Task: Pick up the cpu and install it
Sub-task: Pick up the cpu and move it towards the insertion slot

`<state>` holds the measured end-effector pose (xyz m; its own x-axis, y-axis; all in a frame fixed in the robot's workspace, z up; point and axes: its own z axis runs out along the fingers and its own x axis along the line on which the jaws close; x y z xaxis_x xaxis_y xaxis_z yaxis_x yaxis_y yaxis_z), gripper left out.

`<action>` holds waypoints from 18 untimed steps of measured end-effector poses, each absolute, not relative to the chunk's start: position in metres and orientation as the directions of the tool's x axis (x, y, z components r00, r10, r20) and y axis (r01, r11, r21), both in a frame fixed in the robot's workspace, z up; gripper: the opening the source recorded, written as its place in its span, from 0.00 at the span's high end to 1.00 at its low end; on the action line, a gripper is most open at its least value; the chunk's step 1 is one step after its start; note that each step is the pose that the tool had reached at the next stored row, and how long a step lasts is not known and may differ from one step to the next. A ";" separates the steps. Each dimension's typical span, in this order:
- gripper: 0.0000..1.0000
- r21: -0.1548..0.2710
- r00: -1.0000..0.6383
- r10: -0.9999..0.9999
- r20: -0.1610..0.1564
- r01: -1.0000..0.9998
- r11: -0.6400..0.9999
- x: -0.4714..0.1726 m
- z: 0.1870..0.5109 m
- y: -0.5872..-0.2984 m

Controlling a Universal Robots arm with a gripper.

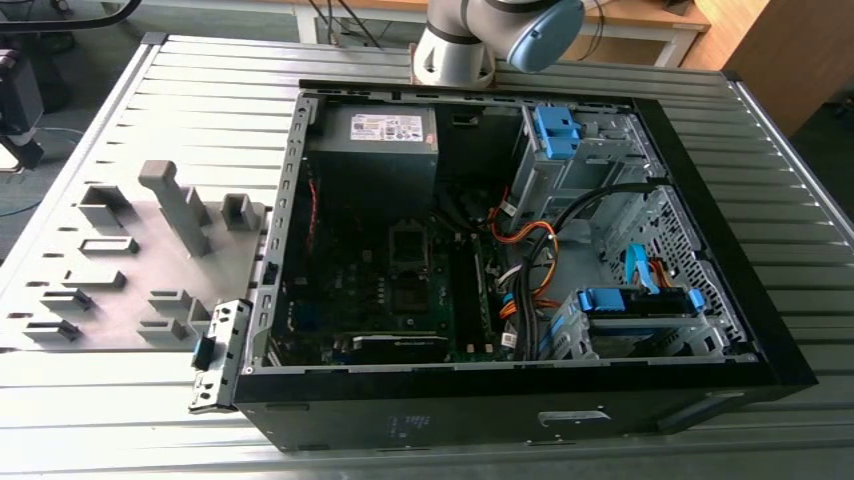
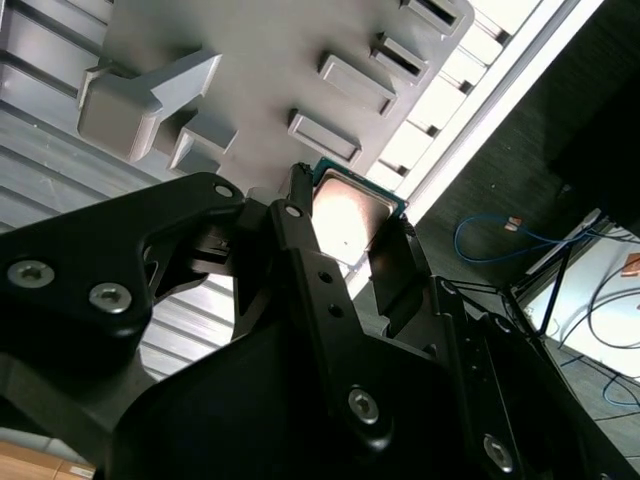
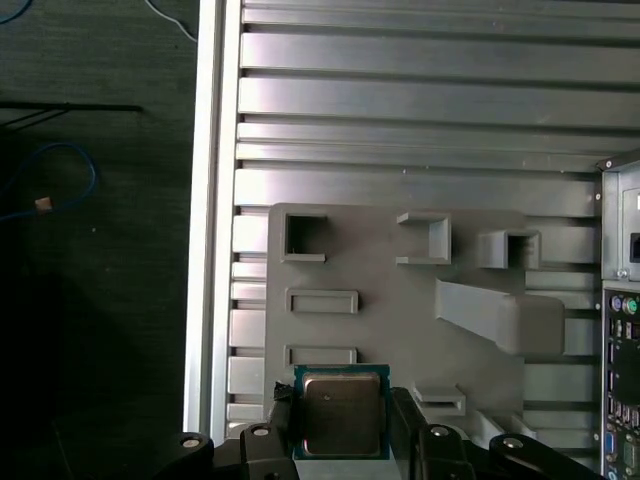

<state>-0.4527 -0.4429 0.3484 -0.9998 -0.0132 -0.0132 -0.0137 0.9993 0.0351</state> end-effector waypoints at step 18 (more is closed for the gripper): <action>0.53 0.035 -1.000 -0.013 -0.013 -0.014 0.999 -0.432 0.348 -0.443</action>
